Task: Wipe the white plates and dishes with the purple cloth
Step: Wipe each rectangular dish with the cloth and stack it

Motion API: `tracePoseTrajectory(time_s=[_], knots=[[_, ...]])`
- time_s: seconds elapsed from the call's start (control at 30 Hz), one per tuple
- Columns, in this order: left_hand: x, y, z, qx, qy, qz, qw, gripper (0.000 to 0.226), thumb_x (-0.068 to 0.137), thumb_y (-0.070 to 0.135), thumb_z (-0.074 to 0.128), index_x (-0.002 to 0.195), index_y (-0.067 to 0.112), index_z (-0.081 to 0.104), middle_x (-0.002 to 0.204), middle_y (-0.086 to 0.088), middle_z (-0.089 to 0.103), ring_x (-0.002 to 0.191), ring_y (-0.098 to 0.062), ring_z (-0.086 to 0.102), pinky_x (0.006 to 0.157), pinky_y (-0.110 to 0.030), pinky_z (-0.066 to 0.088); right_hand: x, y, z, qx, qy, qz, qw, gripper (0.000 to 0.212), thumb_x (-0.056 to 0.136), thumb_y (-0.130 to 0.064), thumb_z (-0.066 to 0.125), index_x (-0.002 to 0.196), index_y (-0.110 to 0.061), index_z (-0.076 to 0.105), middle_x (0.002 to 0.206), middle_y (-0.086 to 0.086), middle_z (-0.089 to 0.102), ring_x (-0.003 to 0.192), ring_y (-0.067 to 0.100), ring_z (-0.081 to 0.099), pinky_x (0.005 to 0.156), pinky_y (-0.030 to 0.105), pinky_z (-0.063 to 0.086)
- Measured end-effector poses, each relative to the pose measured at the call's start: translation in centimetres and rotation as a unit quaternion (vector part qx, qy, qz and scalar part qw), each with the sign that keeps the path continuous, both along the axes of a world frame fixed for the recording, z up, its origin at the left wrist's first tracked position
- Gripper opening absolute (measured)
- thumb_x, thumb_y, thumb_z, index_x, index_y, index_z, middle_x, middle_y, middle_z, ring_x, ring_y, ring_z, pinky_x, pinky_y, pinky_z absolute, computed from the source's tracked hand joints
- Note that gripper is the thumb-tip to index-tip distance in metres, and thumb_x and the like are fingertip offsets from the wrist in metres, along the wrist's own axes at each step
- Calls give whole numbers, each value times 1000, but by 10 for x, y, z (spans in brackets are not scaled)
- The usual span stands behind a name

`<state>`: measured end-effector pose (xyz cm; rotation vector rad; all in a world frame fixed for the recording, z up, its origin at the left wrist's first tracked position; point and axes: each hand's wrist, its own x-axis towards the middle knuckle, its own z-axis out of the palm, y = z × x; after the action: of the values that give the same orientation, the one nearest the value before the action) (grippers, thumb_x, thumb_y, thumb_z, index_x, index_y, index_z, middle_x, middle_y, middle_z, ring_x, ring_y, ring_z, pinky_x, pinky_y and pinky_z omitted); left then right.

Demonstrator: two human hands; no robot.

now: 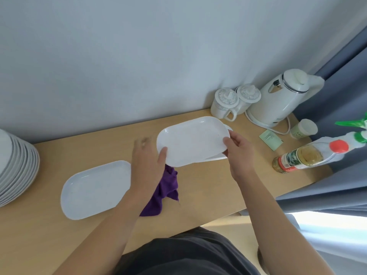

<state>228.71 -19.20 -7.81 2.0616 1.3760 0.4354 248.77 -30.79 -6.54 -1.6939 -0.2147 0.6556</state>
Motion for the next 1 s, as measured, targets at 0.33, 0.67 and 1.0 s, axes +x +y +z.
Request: tracePoseTrajectory(time_s=[0.33, 0.67, 1.0], knots=[[74, -5, -22, -91, -5, 37, 995, 25, 93, 20, 61, 75, 2, 66, 71, -12, 64, 62, -18, 51, 51, -16, 34, 70, -24, -26, -141, -113, 51, 982, 33, 88, -13, 59, 118, -23, 68, 115, -9, 67, 96, 2, 63, 72, 19, 47], [101, 3, -50, -57, 98, 20, 993, 22, 97, 27, 57, 105, 10, 69, 91, -9, 53, 79, -24, 55, 64, -27, 38, 93, -24, -66, -205, -188, 141, 950, 34, 95, -12, 58, 127, -21, 65, 120, 2, 57, 85, 0, 58, 65, 4, 40], [101, 4, -54, -30, 145, 6, 989, 35, 99, 37, 51, 120, 13, 65, 99, -4, 49, 79, -21, 54, 70, -30, 44, 95, -21, -73, -215, -200, 161, 942, 39, 93, -13, 60, 132, -17, 59, 127, 5, 55, 103, 15, 58, 92, 29, 50]])
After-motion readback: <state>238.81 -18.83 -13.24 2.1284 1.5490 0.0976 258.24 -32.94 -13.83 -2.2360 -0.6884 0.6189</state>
